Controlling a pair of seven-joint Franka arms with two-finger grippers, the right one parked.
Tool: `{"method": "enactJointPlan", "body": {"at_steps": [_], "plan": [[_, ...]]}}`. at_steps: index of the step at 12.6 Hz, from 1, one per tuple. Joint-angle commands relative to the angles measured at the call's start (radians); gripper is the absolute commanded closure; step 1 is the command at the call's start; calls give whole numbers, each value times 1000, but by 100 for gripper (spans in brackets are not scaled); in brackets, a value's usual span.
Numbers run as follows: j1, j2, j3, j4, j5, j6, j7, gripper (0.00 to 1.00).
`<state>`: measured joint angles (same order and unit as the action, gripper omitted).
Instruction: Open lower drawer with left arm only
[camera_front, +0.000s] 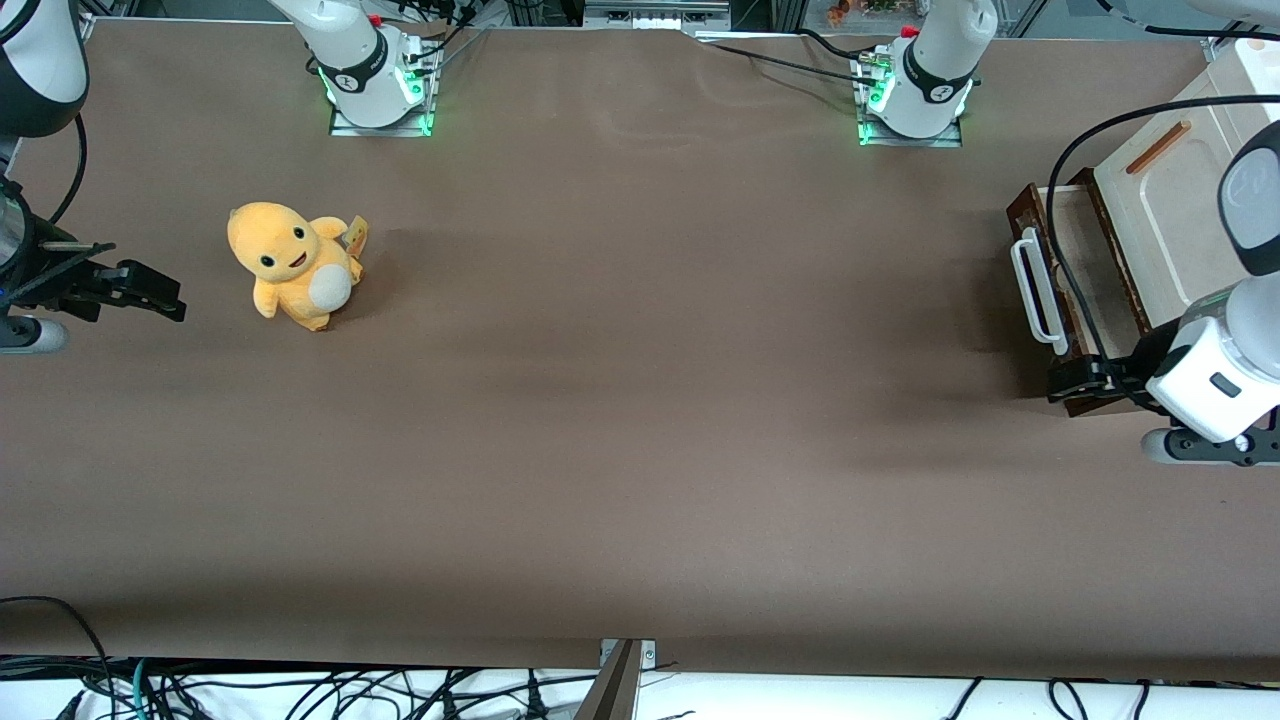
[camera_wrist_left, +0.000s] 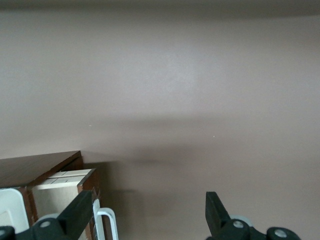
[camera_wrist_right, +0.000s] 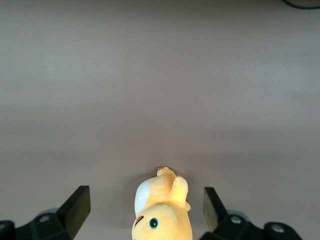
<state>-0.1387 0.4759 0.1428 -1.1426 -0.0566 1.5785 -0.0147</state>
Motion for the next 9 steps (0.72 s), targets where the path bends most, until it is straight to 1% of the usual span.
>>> {"method": "enactJointPlan", "body": {"at_steps": [1, 4, 6, 9], "plan": [[-10, -59, 11, -92, -34, 40, 12, 0], [-10, -59, 11, -112, -37, 48, 15, 0], [-10, -59, 11, -134, -34, 92, 16, 0], [-9, -49, 11, -169, -34, 112, 24, 0]]}}
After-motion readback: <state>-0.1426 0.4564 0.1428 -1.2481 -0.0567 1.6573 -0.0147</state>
